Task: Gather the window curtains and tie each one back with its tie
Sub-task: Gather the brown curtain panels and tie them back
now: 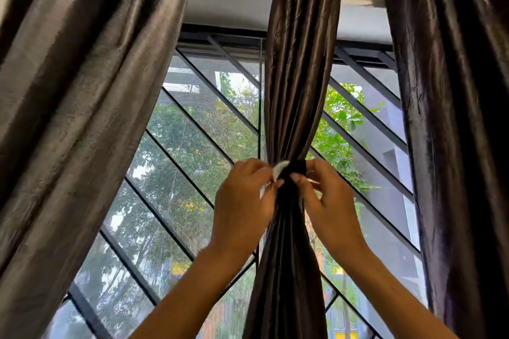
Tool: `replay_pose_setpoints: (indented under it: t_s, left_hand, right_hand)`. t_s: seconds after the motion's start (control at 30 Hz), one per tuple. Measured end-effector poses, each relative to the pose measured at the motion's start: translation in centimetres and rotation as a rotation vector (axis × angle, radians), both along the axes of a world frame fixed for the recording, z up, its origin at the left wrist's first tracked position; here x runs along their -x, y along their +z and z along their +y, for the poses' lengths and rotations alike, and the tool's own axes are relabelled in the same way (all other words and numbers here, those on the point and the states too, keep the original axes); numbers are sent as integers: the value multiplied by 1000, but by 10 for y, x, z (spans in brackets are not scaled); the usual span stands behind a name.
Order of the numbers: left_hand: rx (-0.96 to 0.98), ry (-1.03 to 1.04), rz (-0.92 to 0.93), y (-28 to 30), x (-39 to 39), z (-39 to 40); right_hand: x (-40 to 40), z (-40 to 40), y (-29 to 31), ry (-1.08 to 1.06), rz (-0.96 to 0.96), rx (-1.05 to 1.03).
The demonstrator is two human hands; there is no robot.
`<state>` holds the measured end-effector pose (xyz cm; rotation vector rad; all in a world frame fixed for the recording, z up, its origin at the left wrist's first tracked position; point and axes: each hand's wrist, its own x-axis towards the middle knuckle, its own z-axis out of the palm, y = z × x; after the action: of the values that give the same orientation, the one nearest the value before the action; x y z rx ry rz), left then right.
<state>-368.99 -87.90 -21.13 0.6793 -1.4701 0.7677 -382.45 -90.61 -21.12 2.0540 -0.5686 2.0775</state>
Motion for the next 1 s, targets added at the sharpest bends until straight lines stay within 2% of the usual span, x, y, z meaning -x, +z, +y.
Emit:
replay_pose_setpoints:
  t_s: [0.07, 0.2, 0.37, 0.43, 0.57, 0.67, 0.8, 1.0]
  left_hand:
    - [83, 44, -79, -3, 4, -3]
    - [195, 71, -125, -3, 9, -2]
    - [216, 50, -226, 0, 14, 0]
    - [202, 72, -227, 0, 17, 2]
    - [127, 85, -129, -1, 17, 2]
    - [77, 122, -97, -4, 13, -2]
    - [50, 113, -62, -6, 14, -4]
    - [7, 69, 5, -5, 16, -6]
  right_hand:
    - [-3, -3, 1, -25, -80, 14]
    - [-5, -6, 2, -26, -225, 40]
    - [-6, -4, -3, -42, -348, 111]
    - [-5, -3, -7, -87, -289, 126]
    - [3, -2, -16, -120, 14, 110]
    - [14, -4, -21, -270, 196, 137]
    - [16, -5, -22, -407, 235, 188]
    - [15, -7, -24, -549, 167, 307]
